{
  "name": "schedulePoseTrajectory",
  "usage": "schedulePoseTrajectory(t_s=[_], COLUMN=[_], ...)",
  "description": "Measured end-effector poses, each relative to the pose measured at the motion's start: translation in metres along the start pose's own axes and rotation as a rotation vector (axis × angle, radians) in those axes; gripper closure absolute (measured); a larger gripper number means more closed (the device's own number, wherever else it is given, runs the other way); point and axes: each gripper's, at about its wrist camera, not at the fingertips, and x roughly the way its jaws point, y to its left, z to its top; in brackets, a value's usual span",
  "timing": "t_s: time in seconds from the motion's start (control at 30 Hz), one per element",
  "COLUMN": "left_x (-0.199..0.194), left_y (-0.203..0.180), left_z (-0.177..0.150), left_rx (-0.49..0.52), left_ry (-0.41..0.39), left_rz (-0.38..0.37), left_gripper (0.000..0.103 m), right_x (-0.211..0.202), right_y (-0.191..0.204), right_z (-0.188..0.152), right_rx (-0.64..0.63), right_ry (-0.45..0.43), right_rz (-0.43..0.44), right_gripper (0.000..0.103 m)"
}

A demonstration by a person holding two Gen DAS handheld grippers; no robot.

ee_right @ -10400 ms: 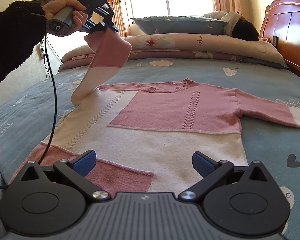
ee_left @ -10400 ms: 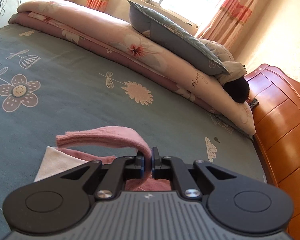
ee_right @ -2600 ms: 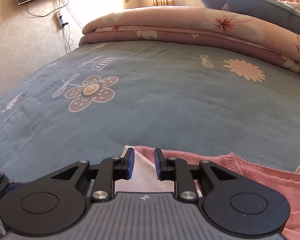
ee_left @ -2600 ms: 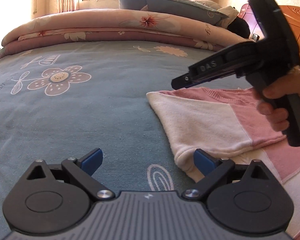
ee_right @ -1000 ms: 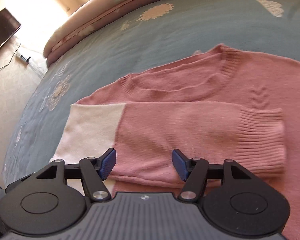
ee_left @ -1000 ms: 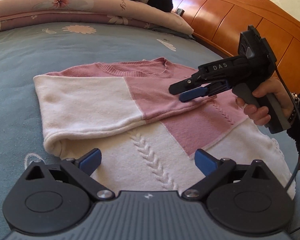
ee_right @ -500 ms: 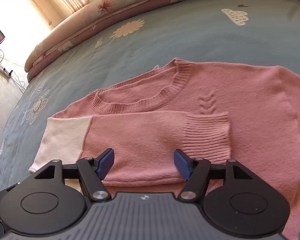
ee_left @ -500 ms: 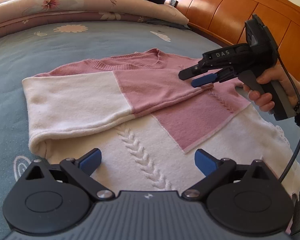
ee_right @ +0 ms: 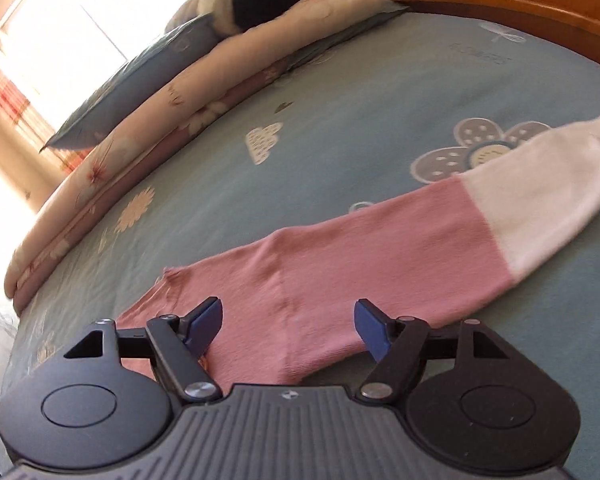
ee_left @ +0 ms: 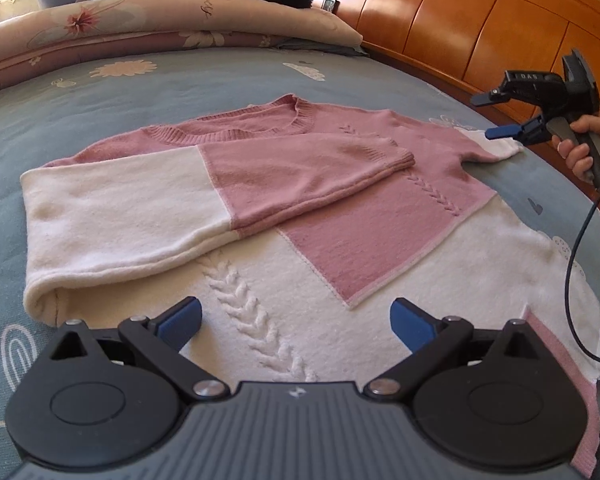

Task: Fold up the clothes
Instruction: 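Move the open right gripper across the sweater to the white-cuffed sleeve, then grasp the white cuff of the sleeve with the right gripper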

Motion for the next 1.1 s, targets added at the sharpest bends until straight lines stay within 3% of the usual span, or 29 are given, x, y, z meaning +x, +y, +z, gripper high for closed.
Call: schedulePoseTrajectory(t_s=[0.33,0.63,0.87,1.1], left_x=[-0.010,0.024,0.036,0.043], left_y=[-0.016,-0.044,-0.062,-0.069], left_z=[0.000,0.031,0.028,0.025], left_rx=[-0.005,0.056,0.116,0.127], left_ry=[-0.048,0.009,0.027,0.046], left_rz=[-0.072,-0.063,-0.094,-0.114], left_gripper=[0.003,0.003,0.003,0.003], right_x=[-0.010,-0.019,-0.013,0.002], right_y=[-0.110,-0.180,-0.218,-0.229], right_z=[0.007,0.029,0.059,0.081], right_rx=[0.268,0.399,0.451,0.425], right_ry=[-0.084,-0.186,-0.252,-0.300], right_rz=[-0.013,-0.019,-0.037,-0.038], right_gripper=[0.026,0.026,0.026,0.025])
